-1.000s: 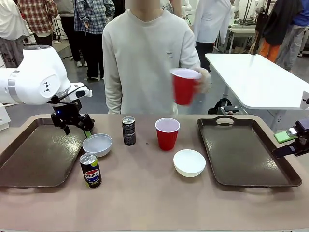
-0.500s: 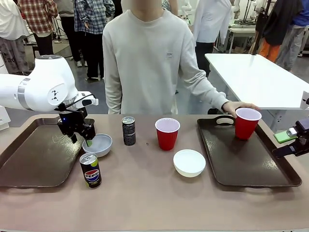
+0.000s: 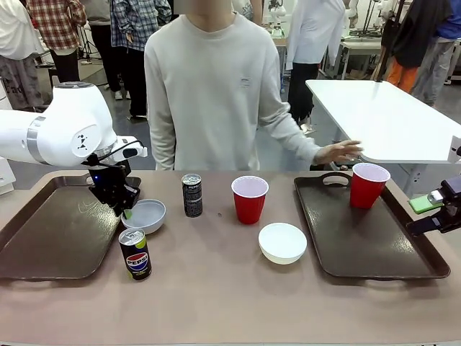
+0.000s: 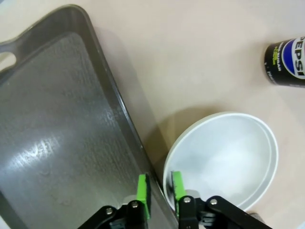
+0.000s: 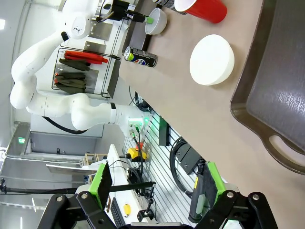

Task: Prepare tableware on both trays.
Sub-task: Pick up a Picnic Bowl from the table and place it on a Handle tray.

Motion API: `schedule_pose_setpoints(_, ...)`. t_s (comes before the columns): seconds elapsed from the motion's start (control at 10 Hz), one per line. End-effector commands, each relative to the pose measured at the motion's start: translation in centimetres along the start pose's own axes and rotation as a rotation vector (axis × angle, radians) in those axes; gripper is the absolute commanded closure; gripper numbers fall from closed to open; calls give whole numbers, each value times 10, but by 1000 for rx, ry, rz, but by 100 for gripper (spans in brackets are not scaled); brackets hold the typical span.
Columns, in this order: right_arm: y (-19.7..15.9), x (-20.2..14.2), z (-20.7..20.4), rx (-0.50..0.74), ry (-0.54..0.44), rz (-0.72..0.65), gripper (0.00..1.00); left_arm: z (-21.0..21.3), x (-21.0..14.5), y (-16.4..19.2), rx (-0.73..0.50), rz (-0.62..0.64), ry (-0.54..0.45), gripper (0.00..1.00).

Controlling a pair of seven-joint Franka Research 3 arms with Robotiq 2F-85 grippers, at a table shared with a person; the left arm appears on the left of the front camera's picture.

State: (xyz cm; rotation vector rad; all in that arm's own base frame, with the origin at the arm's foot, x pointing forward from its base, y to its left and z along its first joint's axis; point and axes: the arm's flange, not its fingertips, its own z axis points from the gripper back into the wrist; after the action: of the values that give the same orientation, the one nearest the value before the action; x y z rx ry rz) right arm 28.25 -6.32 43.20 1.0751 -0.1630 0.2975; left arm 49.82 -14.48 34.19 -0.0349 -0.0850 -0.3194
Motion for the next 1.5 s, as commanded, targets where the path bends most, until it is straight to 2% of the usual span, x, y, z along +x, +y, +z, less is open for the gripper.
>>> schedule_pose_setpoints(0.0, 0, 3, -1, 28, -15, 13, 0, 1, 1, -5, 36, -4, 3, 91)
schedule_pose_setpoints(0.1, 0, 3, -1, 28, -15, 13, 0, 5, 1, -9, 49, -8, -2, 100)
schedule_pose_setpoints(0.5, 0, 3, -1, 28, -15, 13, 0, 14, 2, -15, 85, -8, -2, 100)
schedule_pose_setpoints(0.7, 0, 3, -1, 28, -15, 13, 0, 20, 1, -15, 50, 24, 0, 100)
schedule_pose_setpoints(0.9, 0, 3, -1, 28, -15, 13, 0, 72, -26, -28, -112, 14, -75, 100)
schedule_pose_setpoints(1.0, 0, 3, -1, 28, -15, 13, 0, 106, -49, -36, -140, -42, -144, 100)
schedule_pose_setpoints(1.2, 0, 3, -1, 28, -15, 13, 0, 148, -85, -41, -132, -90, -198, 100)
schedule_pose_setpoints(1.4, 0, 3, -1, 28, -15, 13, 0, 155, -112, -36, -49, -112, -181, 100)
